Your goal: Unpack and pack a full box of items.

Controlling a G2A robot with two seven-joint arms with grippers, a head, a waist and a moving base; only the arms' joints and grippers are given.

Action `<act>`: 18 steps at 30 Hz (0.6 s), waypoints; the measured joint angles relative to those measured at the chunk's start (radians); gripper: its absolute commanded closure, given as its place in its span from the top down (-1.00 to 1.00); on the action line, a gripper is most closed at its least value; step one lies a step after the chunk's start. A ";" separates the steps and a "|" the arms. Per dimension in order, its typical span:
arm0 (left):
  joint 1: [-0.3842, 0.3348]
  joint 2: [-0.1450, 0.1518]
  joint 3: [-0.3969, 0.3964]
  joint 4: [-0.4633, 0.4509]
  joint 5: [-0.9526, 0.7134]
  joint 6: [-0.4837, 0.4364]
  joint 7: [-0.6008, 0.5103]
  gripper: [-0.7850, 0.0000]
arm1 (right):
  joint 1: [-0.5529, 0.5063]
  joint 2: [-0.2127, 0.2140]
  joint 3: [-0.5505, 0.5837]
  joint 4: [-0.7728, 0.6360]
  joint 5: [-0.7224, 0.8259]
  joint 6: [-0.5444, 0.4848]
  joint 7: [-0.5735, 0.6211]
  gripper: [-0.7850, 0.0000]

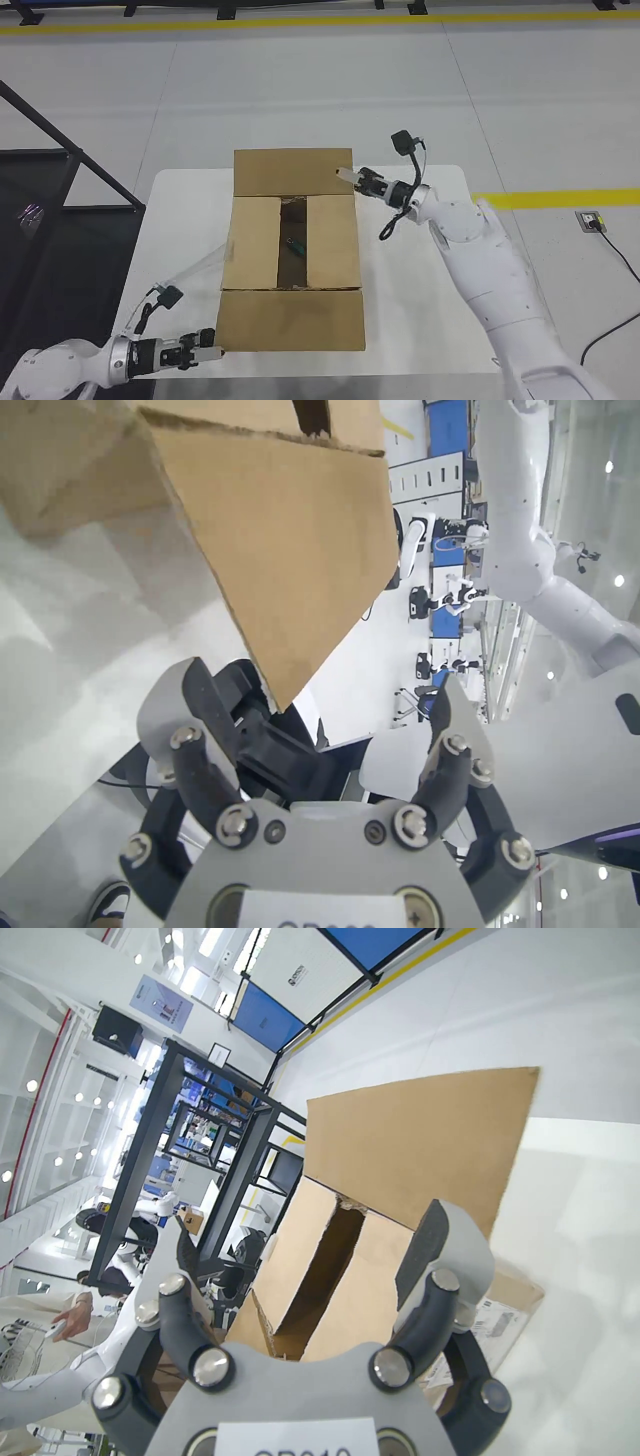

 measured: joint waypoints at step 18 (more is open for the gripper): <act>0.005 0.089 0.022 -0.036 -0.297 -0.055 0.055 1.00 | 0.174 -0.085 -0.118 0.385 0.053 0.040 -0.176 1.00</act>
